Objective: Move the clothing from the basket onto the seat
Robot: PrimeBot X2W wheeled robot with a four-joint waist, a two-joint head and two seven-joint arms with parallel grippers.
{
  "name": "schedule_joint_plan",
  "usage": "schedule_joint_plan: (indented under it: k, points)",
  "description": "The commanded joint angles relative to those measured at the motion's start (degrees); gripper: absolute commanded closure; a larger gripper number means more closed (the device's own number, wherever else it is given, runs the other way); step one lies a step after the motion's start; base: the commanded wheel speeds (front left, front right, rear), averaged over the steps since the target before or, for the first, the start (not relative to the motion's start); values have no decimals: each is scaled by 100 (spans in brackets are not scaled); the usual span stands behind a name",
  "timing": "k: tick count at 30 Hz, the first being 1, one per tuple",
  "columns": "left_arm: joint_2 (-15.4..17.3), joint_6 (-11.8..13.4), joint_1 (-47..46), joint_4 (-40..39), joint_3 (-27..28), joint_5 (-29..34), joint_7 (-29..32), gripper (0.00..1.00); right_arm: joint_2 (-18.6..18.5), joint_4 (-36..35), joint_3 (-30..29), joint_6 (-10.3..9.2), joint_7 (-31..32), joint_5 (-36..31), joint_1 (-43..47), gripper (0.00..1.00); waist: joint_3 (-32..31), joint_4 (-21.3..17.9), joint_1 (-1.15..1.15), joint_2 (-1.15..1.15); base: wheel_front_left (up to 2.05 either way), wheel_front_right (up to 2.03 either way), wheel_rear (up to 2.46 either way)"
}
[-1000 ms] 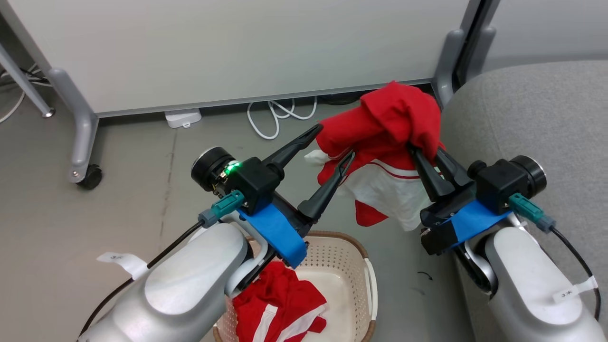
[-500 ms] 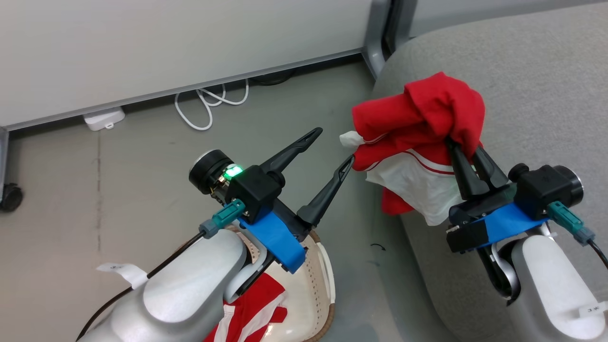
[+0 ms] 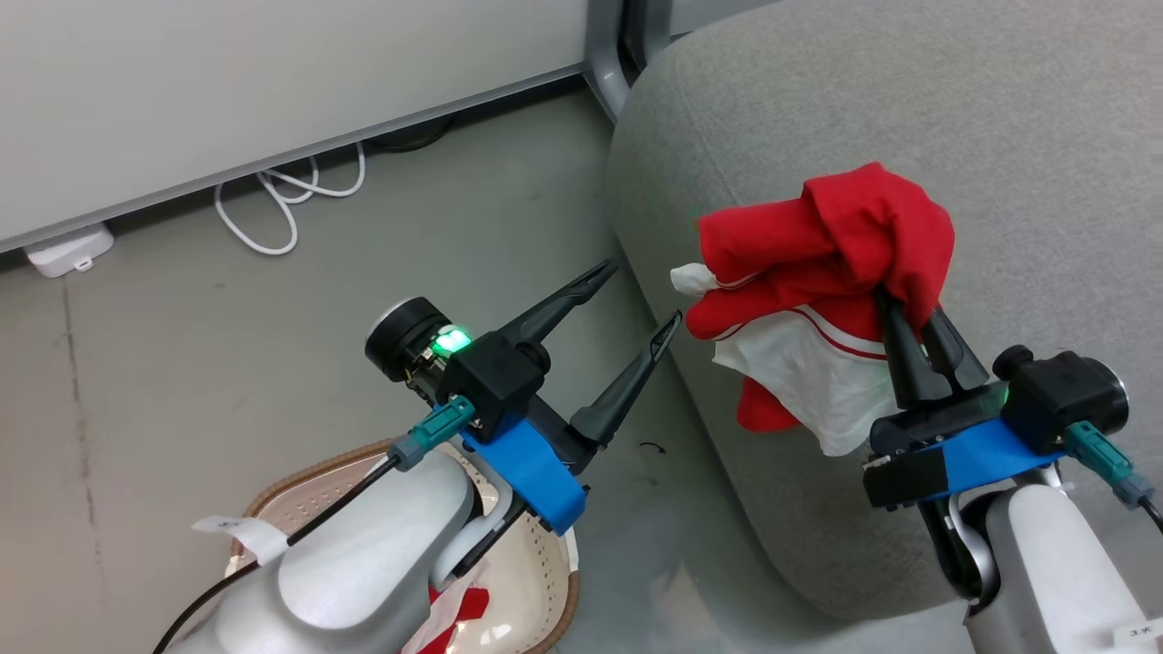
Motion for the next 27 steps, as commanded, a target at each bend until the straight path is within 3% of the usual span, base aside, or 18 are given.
schedule_joint_plan:
  k: [1,14,27]
  points:
    - [11,2,41,15,3,49,-14,0,38,-61,-21,2,-5,-28,86,100,18,-114,0,0,0,0,0]
    - [115,38,58,-40,152,193,-15,0,32,-354,-231,1,-5,-71,-105,100,170,-157,0,0,0,0,0]
    - [482,92,-292,-346,307,410,15,0,-487,-669,-1082,1,-5,-174,-1895,100,1314,-49,0,0,0,0,0]
